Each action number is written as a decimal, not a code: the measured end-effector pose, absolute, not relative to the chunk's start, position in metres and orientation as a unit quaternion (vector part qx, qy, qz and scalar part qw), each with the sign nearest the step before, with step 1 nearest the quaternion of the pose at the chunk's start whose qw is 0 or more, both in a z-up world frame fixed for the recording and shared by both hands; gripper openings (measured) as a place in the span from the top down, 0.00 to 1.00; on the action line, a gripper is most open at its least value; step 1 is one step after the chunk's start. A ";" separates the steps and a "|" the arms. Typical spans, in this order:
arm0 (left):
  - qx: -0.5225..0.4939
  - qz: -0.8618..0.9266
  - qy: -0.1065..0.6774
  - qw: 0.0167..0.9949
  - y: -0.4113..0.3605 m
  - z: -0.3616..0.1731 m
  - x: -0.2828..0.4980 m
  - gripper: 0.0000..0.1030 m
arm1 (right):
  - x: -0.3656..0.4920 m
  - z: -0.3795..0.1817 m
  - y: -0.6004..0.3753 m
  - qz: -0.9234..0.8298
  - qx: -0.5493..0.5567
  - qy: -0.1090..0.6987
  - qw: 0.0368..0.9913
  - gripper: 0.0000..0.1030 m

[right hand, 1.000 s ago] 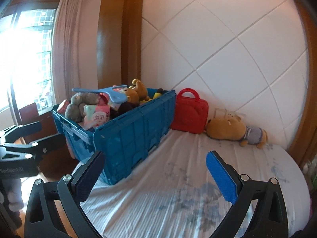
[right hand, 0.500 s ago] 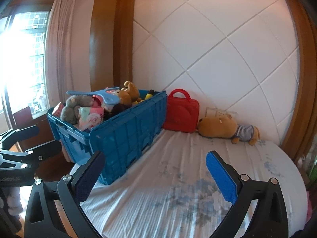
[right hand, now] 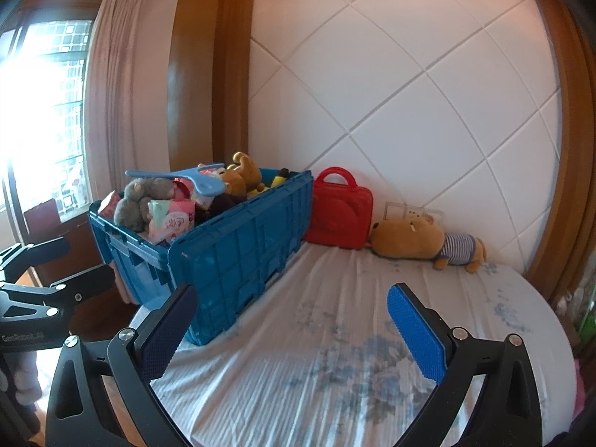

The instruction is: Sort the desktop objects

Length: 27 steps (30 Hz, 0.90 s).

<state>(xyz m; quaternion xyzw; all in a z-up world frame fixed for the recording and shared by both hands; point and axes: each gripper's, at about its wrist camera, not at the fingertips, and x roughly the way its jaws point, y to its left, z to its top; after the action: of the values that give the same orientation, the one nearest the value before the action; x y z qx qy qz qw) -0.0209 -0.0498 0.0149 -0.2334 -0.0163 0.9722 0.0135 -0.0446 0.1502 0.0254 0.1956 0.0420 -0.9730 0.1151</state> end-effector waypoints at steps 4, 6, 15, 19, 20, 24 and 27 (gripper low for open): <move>-0.233 0.972 -0.019 0.014 -0.049 0.015 -0.020 0.01 | -0.044 0.025 0.151 -0.973 0.196 0.043 0.116 0.00; -0.232 0.972 -0.019 0.014 -0.049 0.015 -0.019 0.01 | -0.043 0.026 0.152 -0.973 0.196 0.043 0.116 0.00; -0.232 0.972 -0.020 0.006 -0.050 0.017 -0.017 0.01 | -0.041 0.028 0.153 -0.973 0.195 0.042 0.117 0.00; -0.231 0.973 -0.021 0.004 -0.052 0.019 -0.015 0.01 | -0.041 0.030 0.152 -0.973 0.193 0.044 0.119 0.00; -0.231 0.973 -0.021 0.004 -0.052 0.019 -0.015 0.01 | -0.040 0.030 0.152 -0.973 0.193 0.044 0.119 0.00; -0.230 0.973 -0.020 0.002 -0.052 0.020 -0.014 0.01 | -0.039 0.031 0.152 -0.973 0.193 0.046 0.120 0.00; -0.231 0.973 -0.020 0.000 -0.053 0.020 -0.013 0.01 | -0.037 0.032 0.153 -0.973 0.192 0.046 0.121 0.00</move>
<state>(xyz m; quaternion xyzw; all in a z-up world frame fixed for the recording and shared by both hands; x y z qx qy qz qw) -0.0135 -0.0528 0.0202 -0.2308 -0.0203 0.9728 -0.0001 -0.0373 0.1527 0.0322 0.1916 0.0464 -0.9729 0.1211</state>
